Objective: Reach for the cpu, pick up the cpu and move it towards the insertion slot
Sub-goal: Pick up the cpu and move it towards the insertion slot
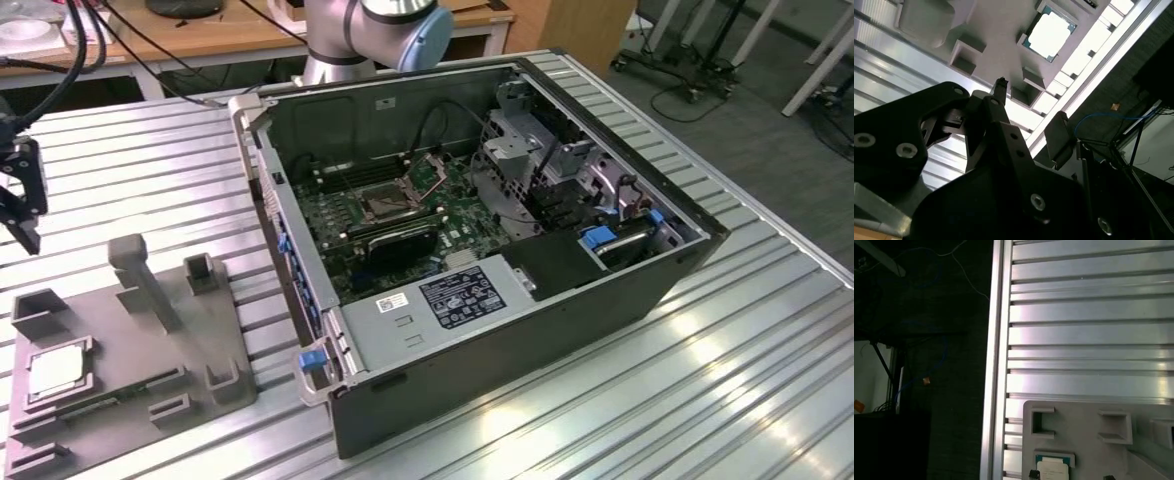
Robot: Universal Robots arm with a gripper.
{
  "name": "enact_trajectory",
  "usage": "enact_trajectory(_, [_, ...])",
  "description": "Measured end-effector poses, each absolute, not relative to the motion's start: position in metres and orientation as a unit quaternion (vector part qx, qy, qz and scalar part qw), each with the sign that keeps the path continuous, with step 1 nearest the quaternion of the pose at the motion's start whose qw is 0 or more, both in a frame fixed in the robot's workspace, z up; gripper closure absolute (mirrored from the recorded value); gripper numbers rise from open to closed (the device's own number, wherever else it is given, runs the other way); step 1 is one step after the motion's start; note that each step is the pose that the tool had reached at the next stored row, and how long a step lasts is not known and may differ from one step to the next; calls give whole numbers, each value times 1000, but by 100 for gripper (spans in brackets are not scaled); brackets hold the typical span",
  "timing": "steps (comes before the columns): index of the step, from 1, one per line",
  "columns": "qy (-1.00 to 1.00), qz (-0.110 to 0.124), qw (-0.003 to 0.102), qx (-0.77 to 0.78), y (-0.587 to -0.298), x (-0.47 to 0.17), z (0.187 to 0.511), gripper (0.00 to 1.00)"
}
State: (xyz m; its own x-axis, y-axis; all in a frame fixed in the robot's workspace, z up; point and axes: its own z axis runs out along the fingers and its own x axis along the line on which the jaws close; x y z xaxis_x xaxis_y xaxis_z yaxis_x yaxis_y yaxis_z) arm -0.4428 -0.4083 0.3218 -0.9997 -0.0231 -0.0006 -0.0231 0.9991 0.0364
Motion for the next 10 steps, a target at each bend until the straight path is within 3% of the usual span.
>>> enact_trajectory(10, [1000,18,0,-12,-413,-443,317,42])
